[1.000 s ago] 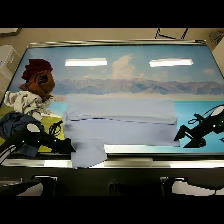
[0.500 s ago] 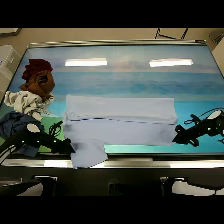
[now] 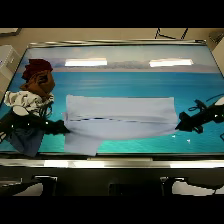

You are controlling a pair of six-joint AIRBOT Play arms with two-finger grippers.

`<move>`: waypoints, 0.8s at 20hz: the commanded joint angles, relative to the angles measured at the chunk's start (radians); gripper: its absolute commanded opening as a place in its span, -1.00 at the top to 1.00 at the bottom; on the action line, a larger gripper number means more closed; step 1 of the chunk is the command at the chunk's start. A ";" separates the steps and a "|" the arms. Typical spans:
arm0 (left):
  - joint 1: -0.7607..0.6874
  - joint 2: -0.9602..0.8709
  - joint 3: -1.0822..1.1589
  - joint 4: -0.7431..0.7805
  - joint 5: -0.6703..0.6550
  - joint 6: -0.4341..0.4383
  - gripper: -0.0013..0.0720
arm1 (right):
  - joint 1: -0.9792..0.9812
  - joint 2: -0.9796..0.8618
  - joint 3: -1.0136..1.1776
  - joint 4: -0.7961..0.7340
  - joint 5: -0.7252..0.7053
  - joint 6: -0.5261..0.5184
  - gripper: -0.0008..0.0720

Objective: Fold the clothes and pants, and hang the long-sleeved shirts on hangers.

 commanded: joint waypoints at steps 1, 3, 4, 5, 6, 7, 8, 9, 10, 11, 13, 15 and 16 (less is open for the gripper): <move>0.000 -0.078 0.256 0.012 0.015 -0.039 0.90 | 0.087 -0.072 0.185 -0.028 -0.037 0.067 0.87; 0.002 -0.170 0.405 0.012 0.015 -0.061 0.90 | 0.118 -0.165 0.317 -0.055 -0.031 0.109 0.87; 0.001 -0.222 0.471 0.011 0.014 -0.074 0.90 | 0.129 -0.207 0.373 -0.054 -0.030 0.124 0.87; -0.004 -0.281 0.537 0.009 0.010 -0.091 0.90 | 0.142 -0.249 0.428 -0.054 -0.033 0.132 0.87; -0.013 -0.334 0.591 0.008 0.010 -0.103 0.90 | 0.148 -0.284 0.470 -0.054 -0.040 0.143 0.87; -0.020 -0.389 0.644 0.008 0.009 -0.110 0.90 | 0.151 -0.319 0.507 -0.051 -0.049 0.160 0.86; -0.026 -0.436 0.690 0.009 0.009 -0.116 0.90 | 0.151 -0.347 0.533 -0.051 -0.057 0.174 0.86; -0.031 -0.482 0.735 0.008 0.009 -0.126 0.90 | 0.151 -0.366 0.543 -0.048 -0.074 0.183 0.86; -0.035 -0.521 0.768 0.008 0.012 -0.129 0.90 | 0.151 -0.381 0.542 -0.039 -0.098 0.186 0.86; -0.039 -0.552 0.790 0.009 0.012 -0.130 0.90 | 0.151 -0.395 0.542 -0.020 -0.124 0.186 0.86; -0.045 -0.604 0.802 0.008 0.016 -0.137 0.90 | 0.151 -0.414 0.542 0.046 -0.172 0.185 0.86; -0.049 -0.643 0.802 0.008 0.011 -0.152 0.90 | 0.152 -0.431 0.542 0.093 -0.185 0.187 0.86; -0.049 -0.653 0.802 0.008 0.011 -0.179 0.89 | 0.152 -0.438 0.542 0.098 -0.182 0.203 0.85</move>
